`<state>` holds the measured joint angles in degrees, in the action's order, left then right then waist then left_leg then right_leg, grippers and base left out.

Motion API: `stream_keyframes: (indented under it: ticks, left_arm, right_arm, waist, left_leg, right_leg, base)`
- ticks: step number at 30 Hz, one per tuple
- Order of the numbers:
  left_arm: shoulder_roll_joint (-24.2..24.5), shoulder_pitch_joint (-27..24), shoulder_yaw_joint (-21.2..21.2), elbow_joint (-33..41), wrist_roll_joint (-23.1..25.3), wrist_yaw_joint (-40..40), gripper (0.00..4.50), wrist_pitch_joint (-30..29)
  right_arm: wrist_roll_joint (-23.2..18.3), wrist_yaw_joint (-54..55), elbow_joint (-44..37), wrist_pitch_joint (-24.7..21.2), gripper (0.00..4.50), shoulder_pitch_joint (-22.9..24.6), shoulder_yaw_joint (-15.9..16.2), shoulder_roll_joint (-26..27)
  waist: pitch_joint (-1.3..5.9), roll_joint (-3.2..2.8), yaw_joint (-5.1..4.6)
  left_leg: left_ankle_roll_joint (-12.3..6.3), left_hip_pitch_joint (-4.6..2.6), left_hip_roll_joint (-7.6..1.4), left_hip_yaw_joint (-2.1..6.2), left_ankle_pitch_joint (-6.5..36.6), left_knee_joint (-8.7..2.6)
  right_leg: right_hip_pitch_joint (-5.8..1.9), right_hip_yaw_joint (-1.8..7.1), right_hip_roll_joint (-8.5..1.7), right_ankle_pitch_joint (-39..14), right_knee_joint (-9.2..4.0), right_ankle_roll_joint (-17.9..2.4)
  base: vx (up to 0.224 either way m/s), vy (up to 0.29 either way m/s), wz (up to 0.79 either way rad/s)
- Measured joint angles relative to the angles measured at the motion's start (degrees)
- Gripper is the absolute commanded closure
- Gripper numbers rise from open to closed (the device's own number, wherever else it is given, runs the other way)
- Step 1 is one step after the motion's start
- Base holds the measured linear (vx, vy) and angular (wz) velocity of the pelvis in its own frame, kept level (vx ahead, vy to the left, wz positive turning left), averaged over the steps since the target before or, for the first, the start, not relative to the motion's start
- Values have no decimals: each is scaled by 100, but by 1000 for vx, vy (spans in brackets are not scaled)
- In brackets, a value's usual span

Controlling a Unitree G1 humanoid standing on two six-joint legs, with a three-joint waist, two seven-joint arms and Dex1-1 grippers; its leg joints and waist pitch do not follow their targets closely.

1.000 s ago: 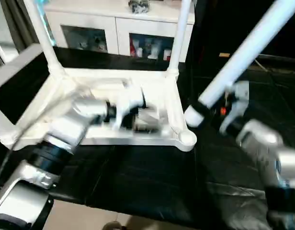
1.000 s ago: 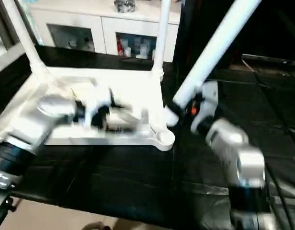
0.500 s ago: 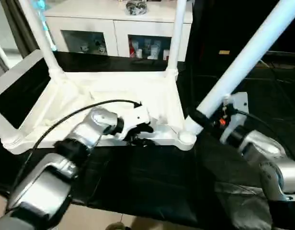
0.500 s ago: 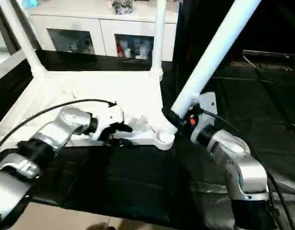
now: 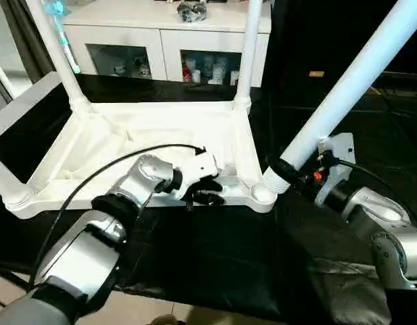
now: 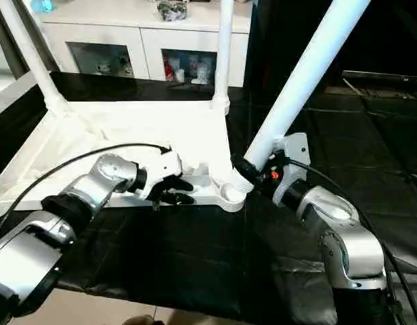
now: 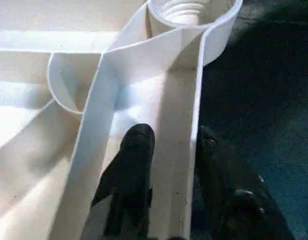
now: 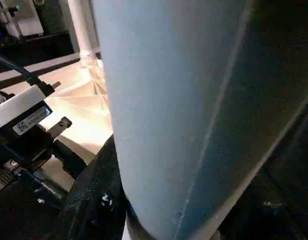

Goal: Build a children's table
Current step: Insert table leg to table base

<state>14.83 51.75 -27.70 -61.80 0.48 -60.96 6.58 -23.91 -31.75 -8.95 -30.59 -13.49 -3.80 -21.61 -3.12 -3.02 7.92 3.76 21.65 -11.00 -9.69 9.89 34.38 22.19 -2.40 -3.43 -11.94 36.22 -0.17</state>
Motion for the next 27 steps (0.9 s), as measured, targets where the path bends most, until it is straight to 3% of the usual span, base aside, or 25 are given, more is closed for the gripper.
stream_keyframes:
  ticks: [7,8,14,19,27]
  left_arm:
    - [-74,92,56,-369,178,51,363,227]
    - [-77,104,75,-407,187,33,393,241]
    - [-48,152,219,-480,154,-580,437,99]
    - [-19,160,257,-465,145,-971,448,14]
    - [-37,73,309,-471,307,-602,450,342]
  right_arm:
    - [-7,-13,-39,-28,259,23,52,-30]
    - [-9,-23,-56,-29,259,24,57,-44]
    - [-18,-256,-116,-56,259,23,198,-172]
    - [-23,-523,-115,-107,259,23,357,-316]
    - [-18,-612,17,-129,259,-3,443,-283]
  waist:
    - [0,-1,-2]
    - [0,-1,-3]
    - [0,-1,-15]
    - [0,0,-59]
    - [-1,2,-102]
  left_leg:
    - [0,-2,0,0,0,0]
    - [0,-3,0,0,0,0]
    - [-4,-2,0,-2,2,-2]
    - [-20,6,0,-5,12,-2]
    - [-19,-5,3,-6,11,0]
  right_leg:
    - [-1,1,0,3,0,-2]
    - [-1,1,0,3,0,-2]
    - [-1,2,0,3,-8,-1]
    - [1,2,0,0,-19,-4]
    - [-9,2,-6,3,-18,-5]
  base:
    - [0,0,0]
    - [0,0,0]
    - [0,0,0]
    - [0,0,0]
    - [0,0,0]
